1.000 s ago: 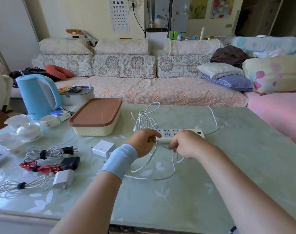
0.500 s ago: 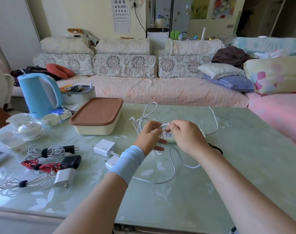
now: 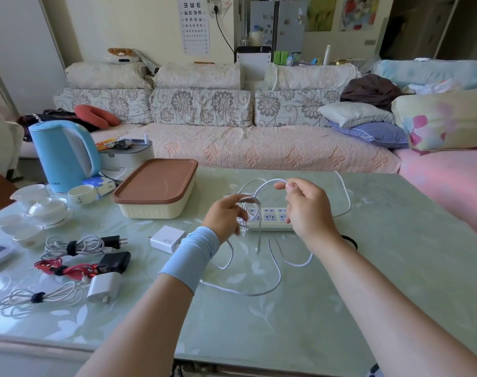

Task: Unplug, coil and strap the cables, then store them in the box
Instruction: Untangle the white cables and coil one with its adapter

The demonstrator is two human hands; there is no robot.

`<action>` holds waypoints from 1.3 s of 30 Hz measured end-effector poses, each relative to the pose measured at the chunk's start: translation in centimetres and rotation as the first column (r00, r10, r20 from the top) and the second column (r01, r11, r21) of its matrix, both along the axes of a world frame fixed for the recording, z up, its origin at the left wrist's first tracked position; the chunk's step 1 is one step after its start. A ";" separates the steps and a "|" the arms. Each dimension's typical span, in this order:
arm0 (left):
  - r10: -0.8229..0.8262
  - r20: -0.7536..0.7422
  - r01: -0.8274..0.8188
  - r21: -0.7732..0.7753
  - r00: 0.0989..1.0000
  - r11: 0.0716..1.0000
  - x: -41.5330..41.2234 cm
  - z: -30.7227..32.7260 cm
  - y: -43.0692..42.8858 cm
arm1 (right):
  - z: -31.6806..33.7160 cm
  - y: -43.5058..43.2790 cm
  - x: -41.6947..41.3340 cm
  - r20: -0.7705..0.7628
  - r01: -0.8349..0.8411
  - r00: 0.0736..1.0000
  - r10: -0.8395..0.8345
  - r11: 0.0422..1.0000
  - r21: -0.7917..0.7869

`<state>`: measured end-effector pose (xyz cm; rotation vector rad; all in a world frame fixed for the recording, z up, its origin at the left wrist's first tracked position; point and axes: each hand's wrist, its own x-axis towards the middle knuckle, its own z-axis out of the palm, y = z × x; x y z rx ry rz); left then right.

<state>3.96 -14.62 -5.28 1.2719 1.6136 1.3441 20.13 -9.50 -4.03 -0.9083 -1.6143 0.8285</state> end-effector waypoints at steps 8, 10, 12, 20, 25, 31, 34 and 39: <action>0.578 -0.148 -0.594 -0.115 0.803 0.796 -9.9 -0.3 -1.0 | 0.7 0.6 1.3 -0.054 0.333 0.937 -0.346 0.928 -0.164; 0.641 -0.249 -0.683 -0.153 0.726 0.714 -11.4 -0.4 -1.8 | 0.3 0.8 1.2 0.089 0.344 0.939 -0.332 0.910 -0.231; 0.669 -0.247 -0.710 -0.152 0.701 0.688 -11.7 -0.3 -2.5 | -0.1 0.9 0.9 0.254 0.331 0.929 -0.270 0.912 -0.242; 0.458 -0.532 -0.542 -0.003 0.712 0.840 -10.2 -0.5 -2.8 | -2.2 0.0 -0.6 0.963 0.341 0.165 -0.215 0.928 0.149; 0.343 -0.563 -0.323 0.140 0.752 0.936 -8.7 -0.5 -2.5 | -1.6 0.3 -4.0 0.846 -0.273 0.429 -0.317 0.847 0.456; 0.461 -0.587 -0.393 0.249 0.666 0.885 -9.6 0.1 -2.2 | -2.1 -0.3 -5.1 0.894 -0.447 0.447 -0.024 0.860 0.246; 0.663 -0.480 -0.617 0.279 0.574 0.736 -11.5 0.8 -2.1 | -0.7 0.1 -4.2 0.813 -0.274 0.580 -0.048 0.929 0.250; 0.894 0.002 -0.893 -0.043 0.449 0.448 -15.0 -0.1 -2.2 | -0.3 2.5 -3.3 0.060 0.197 0.980 -0.188 0.945 -0.260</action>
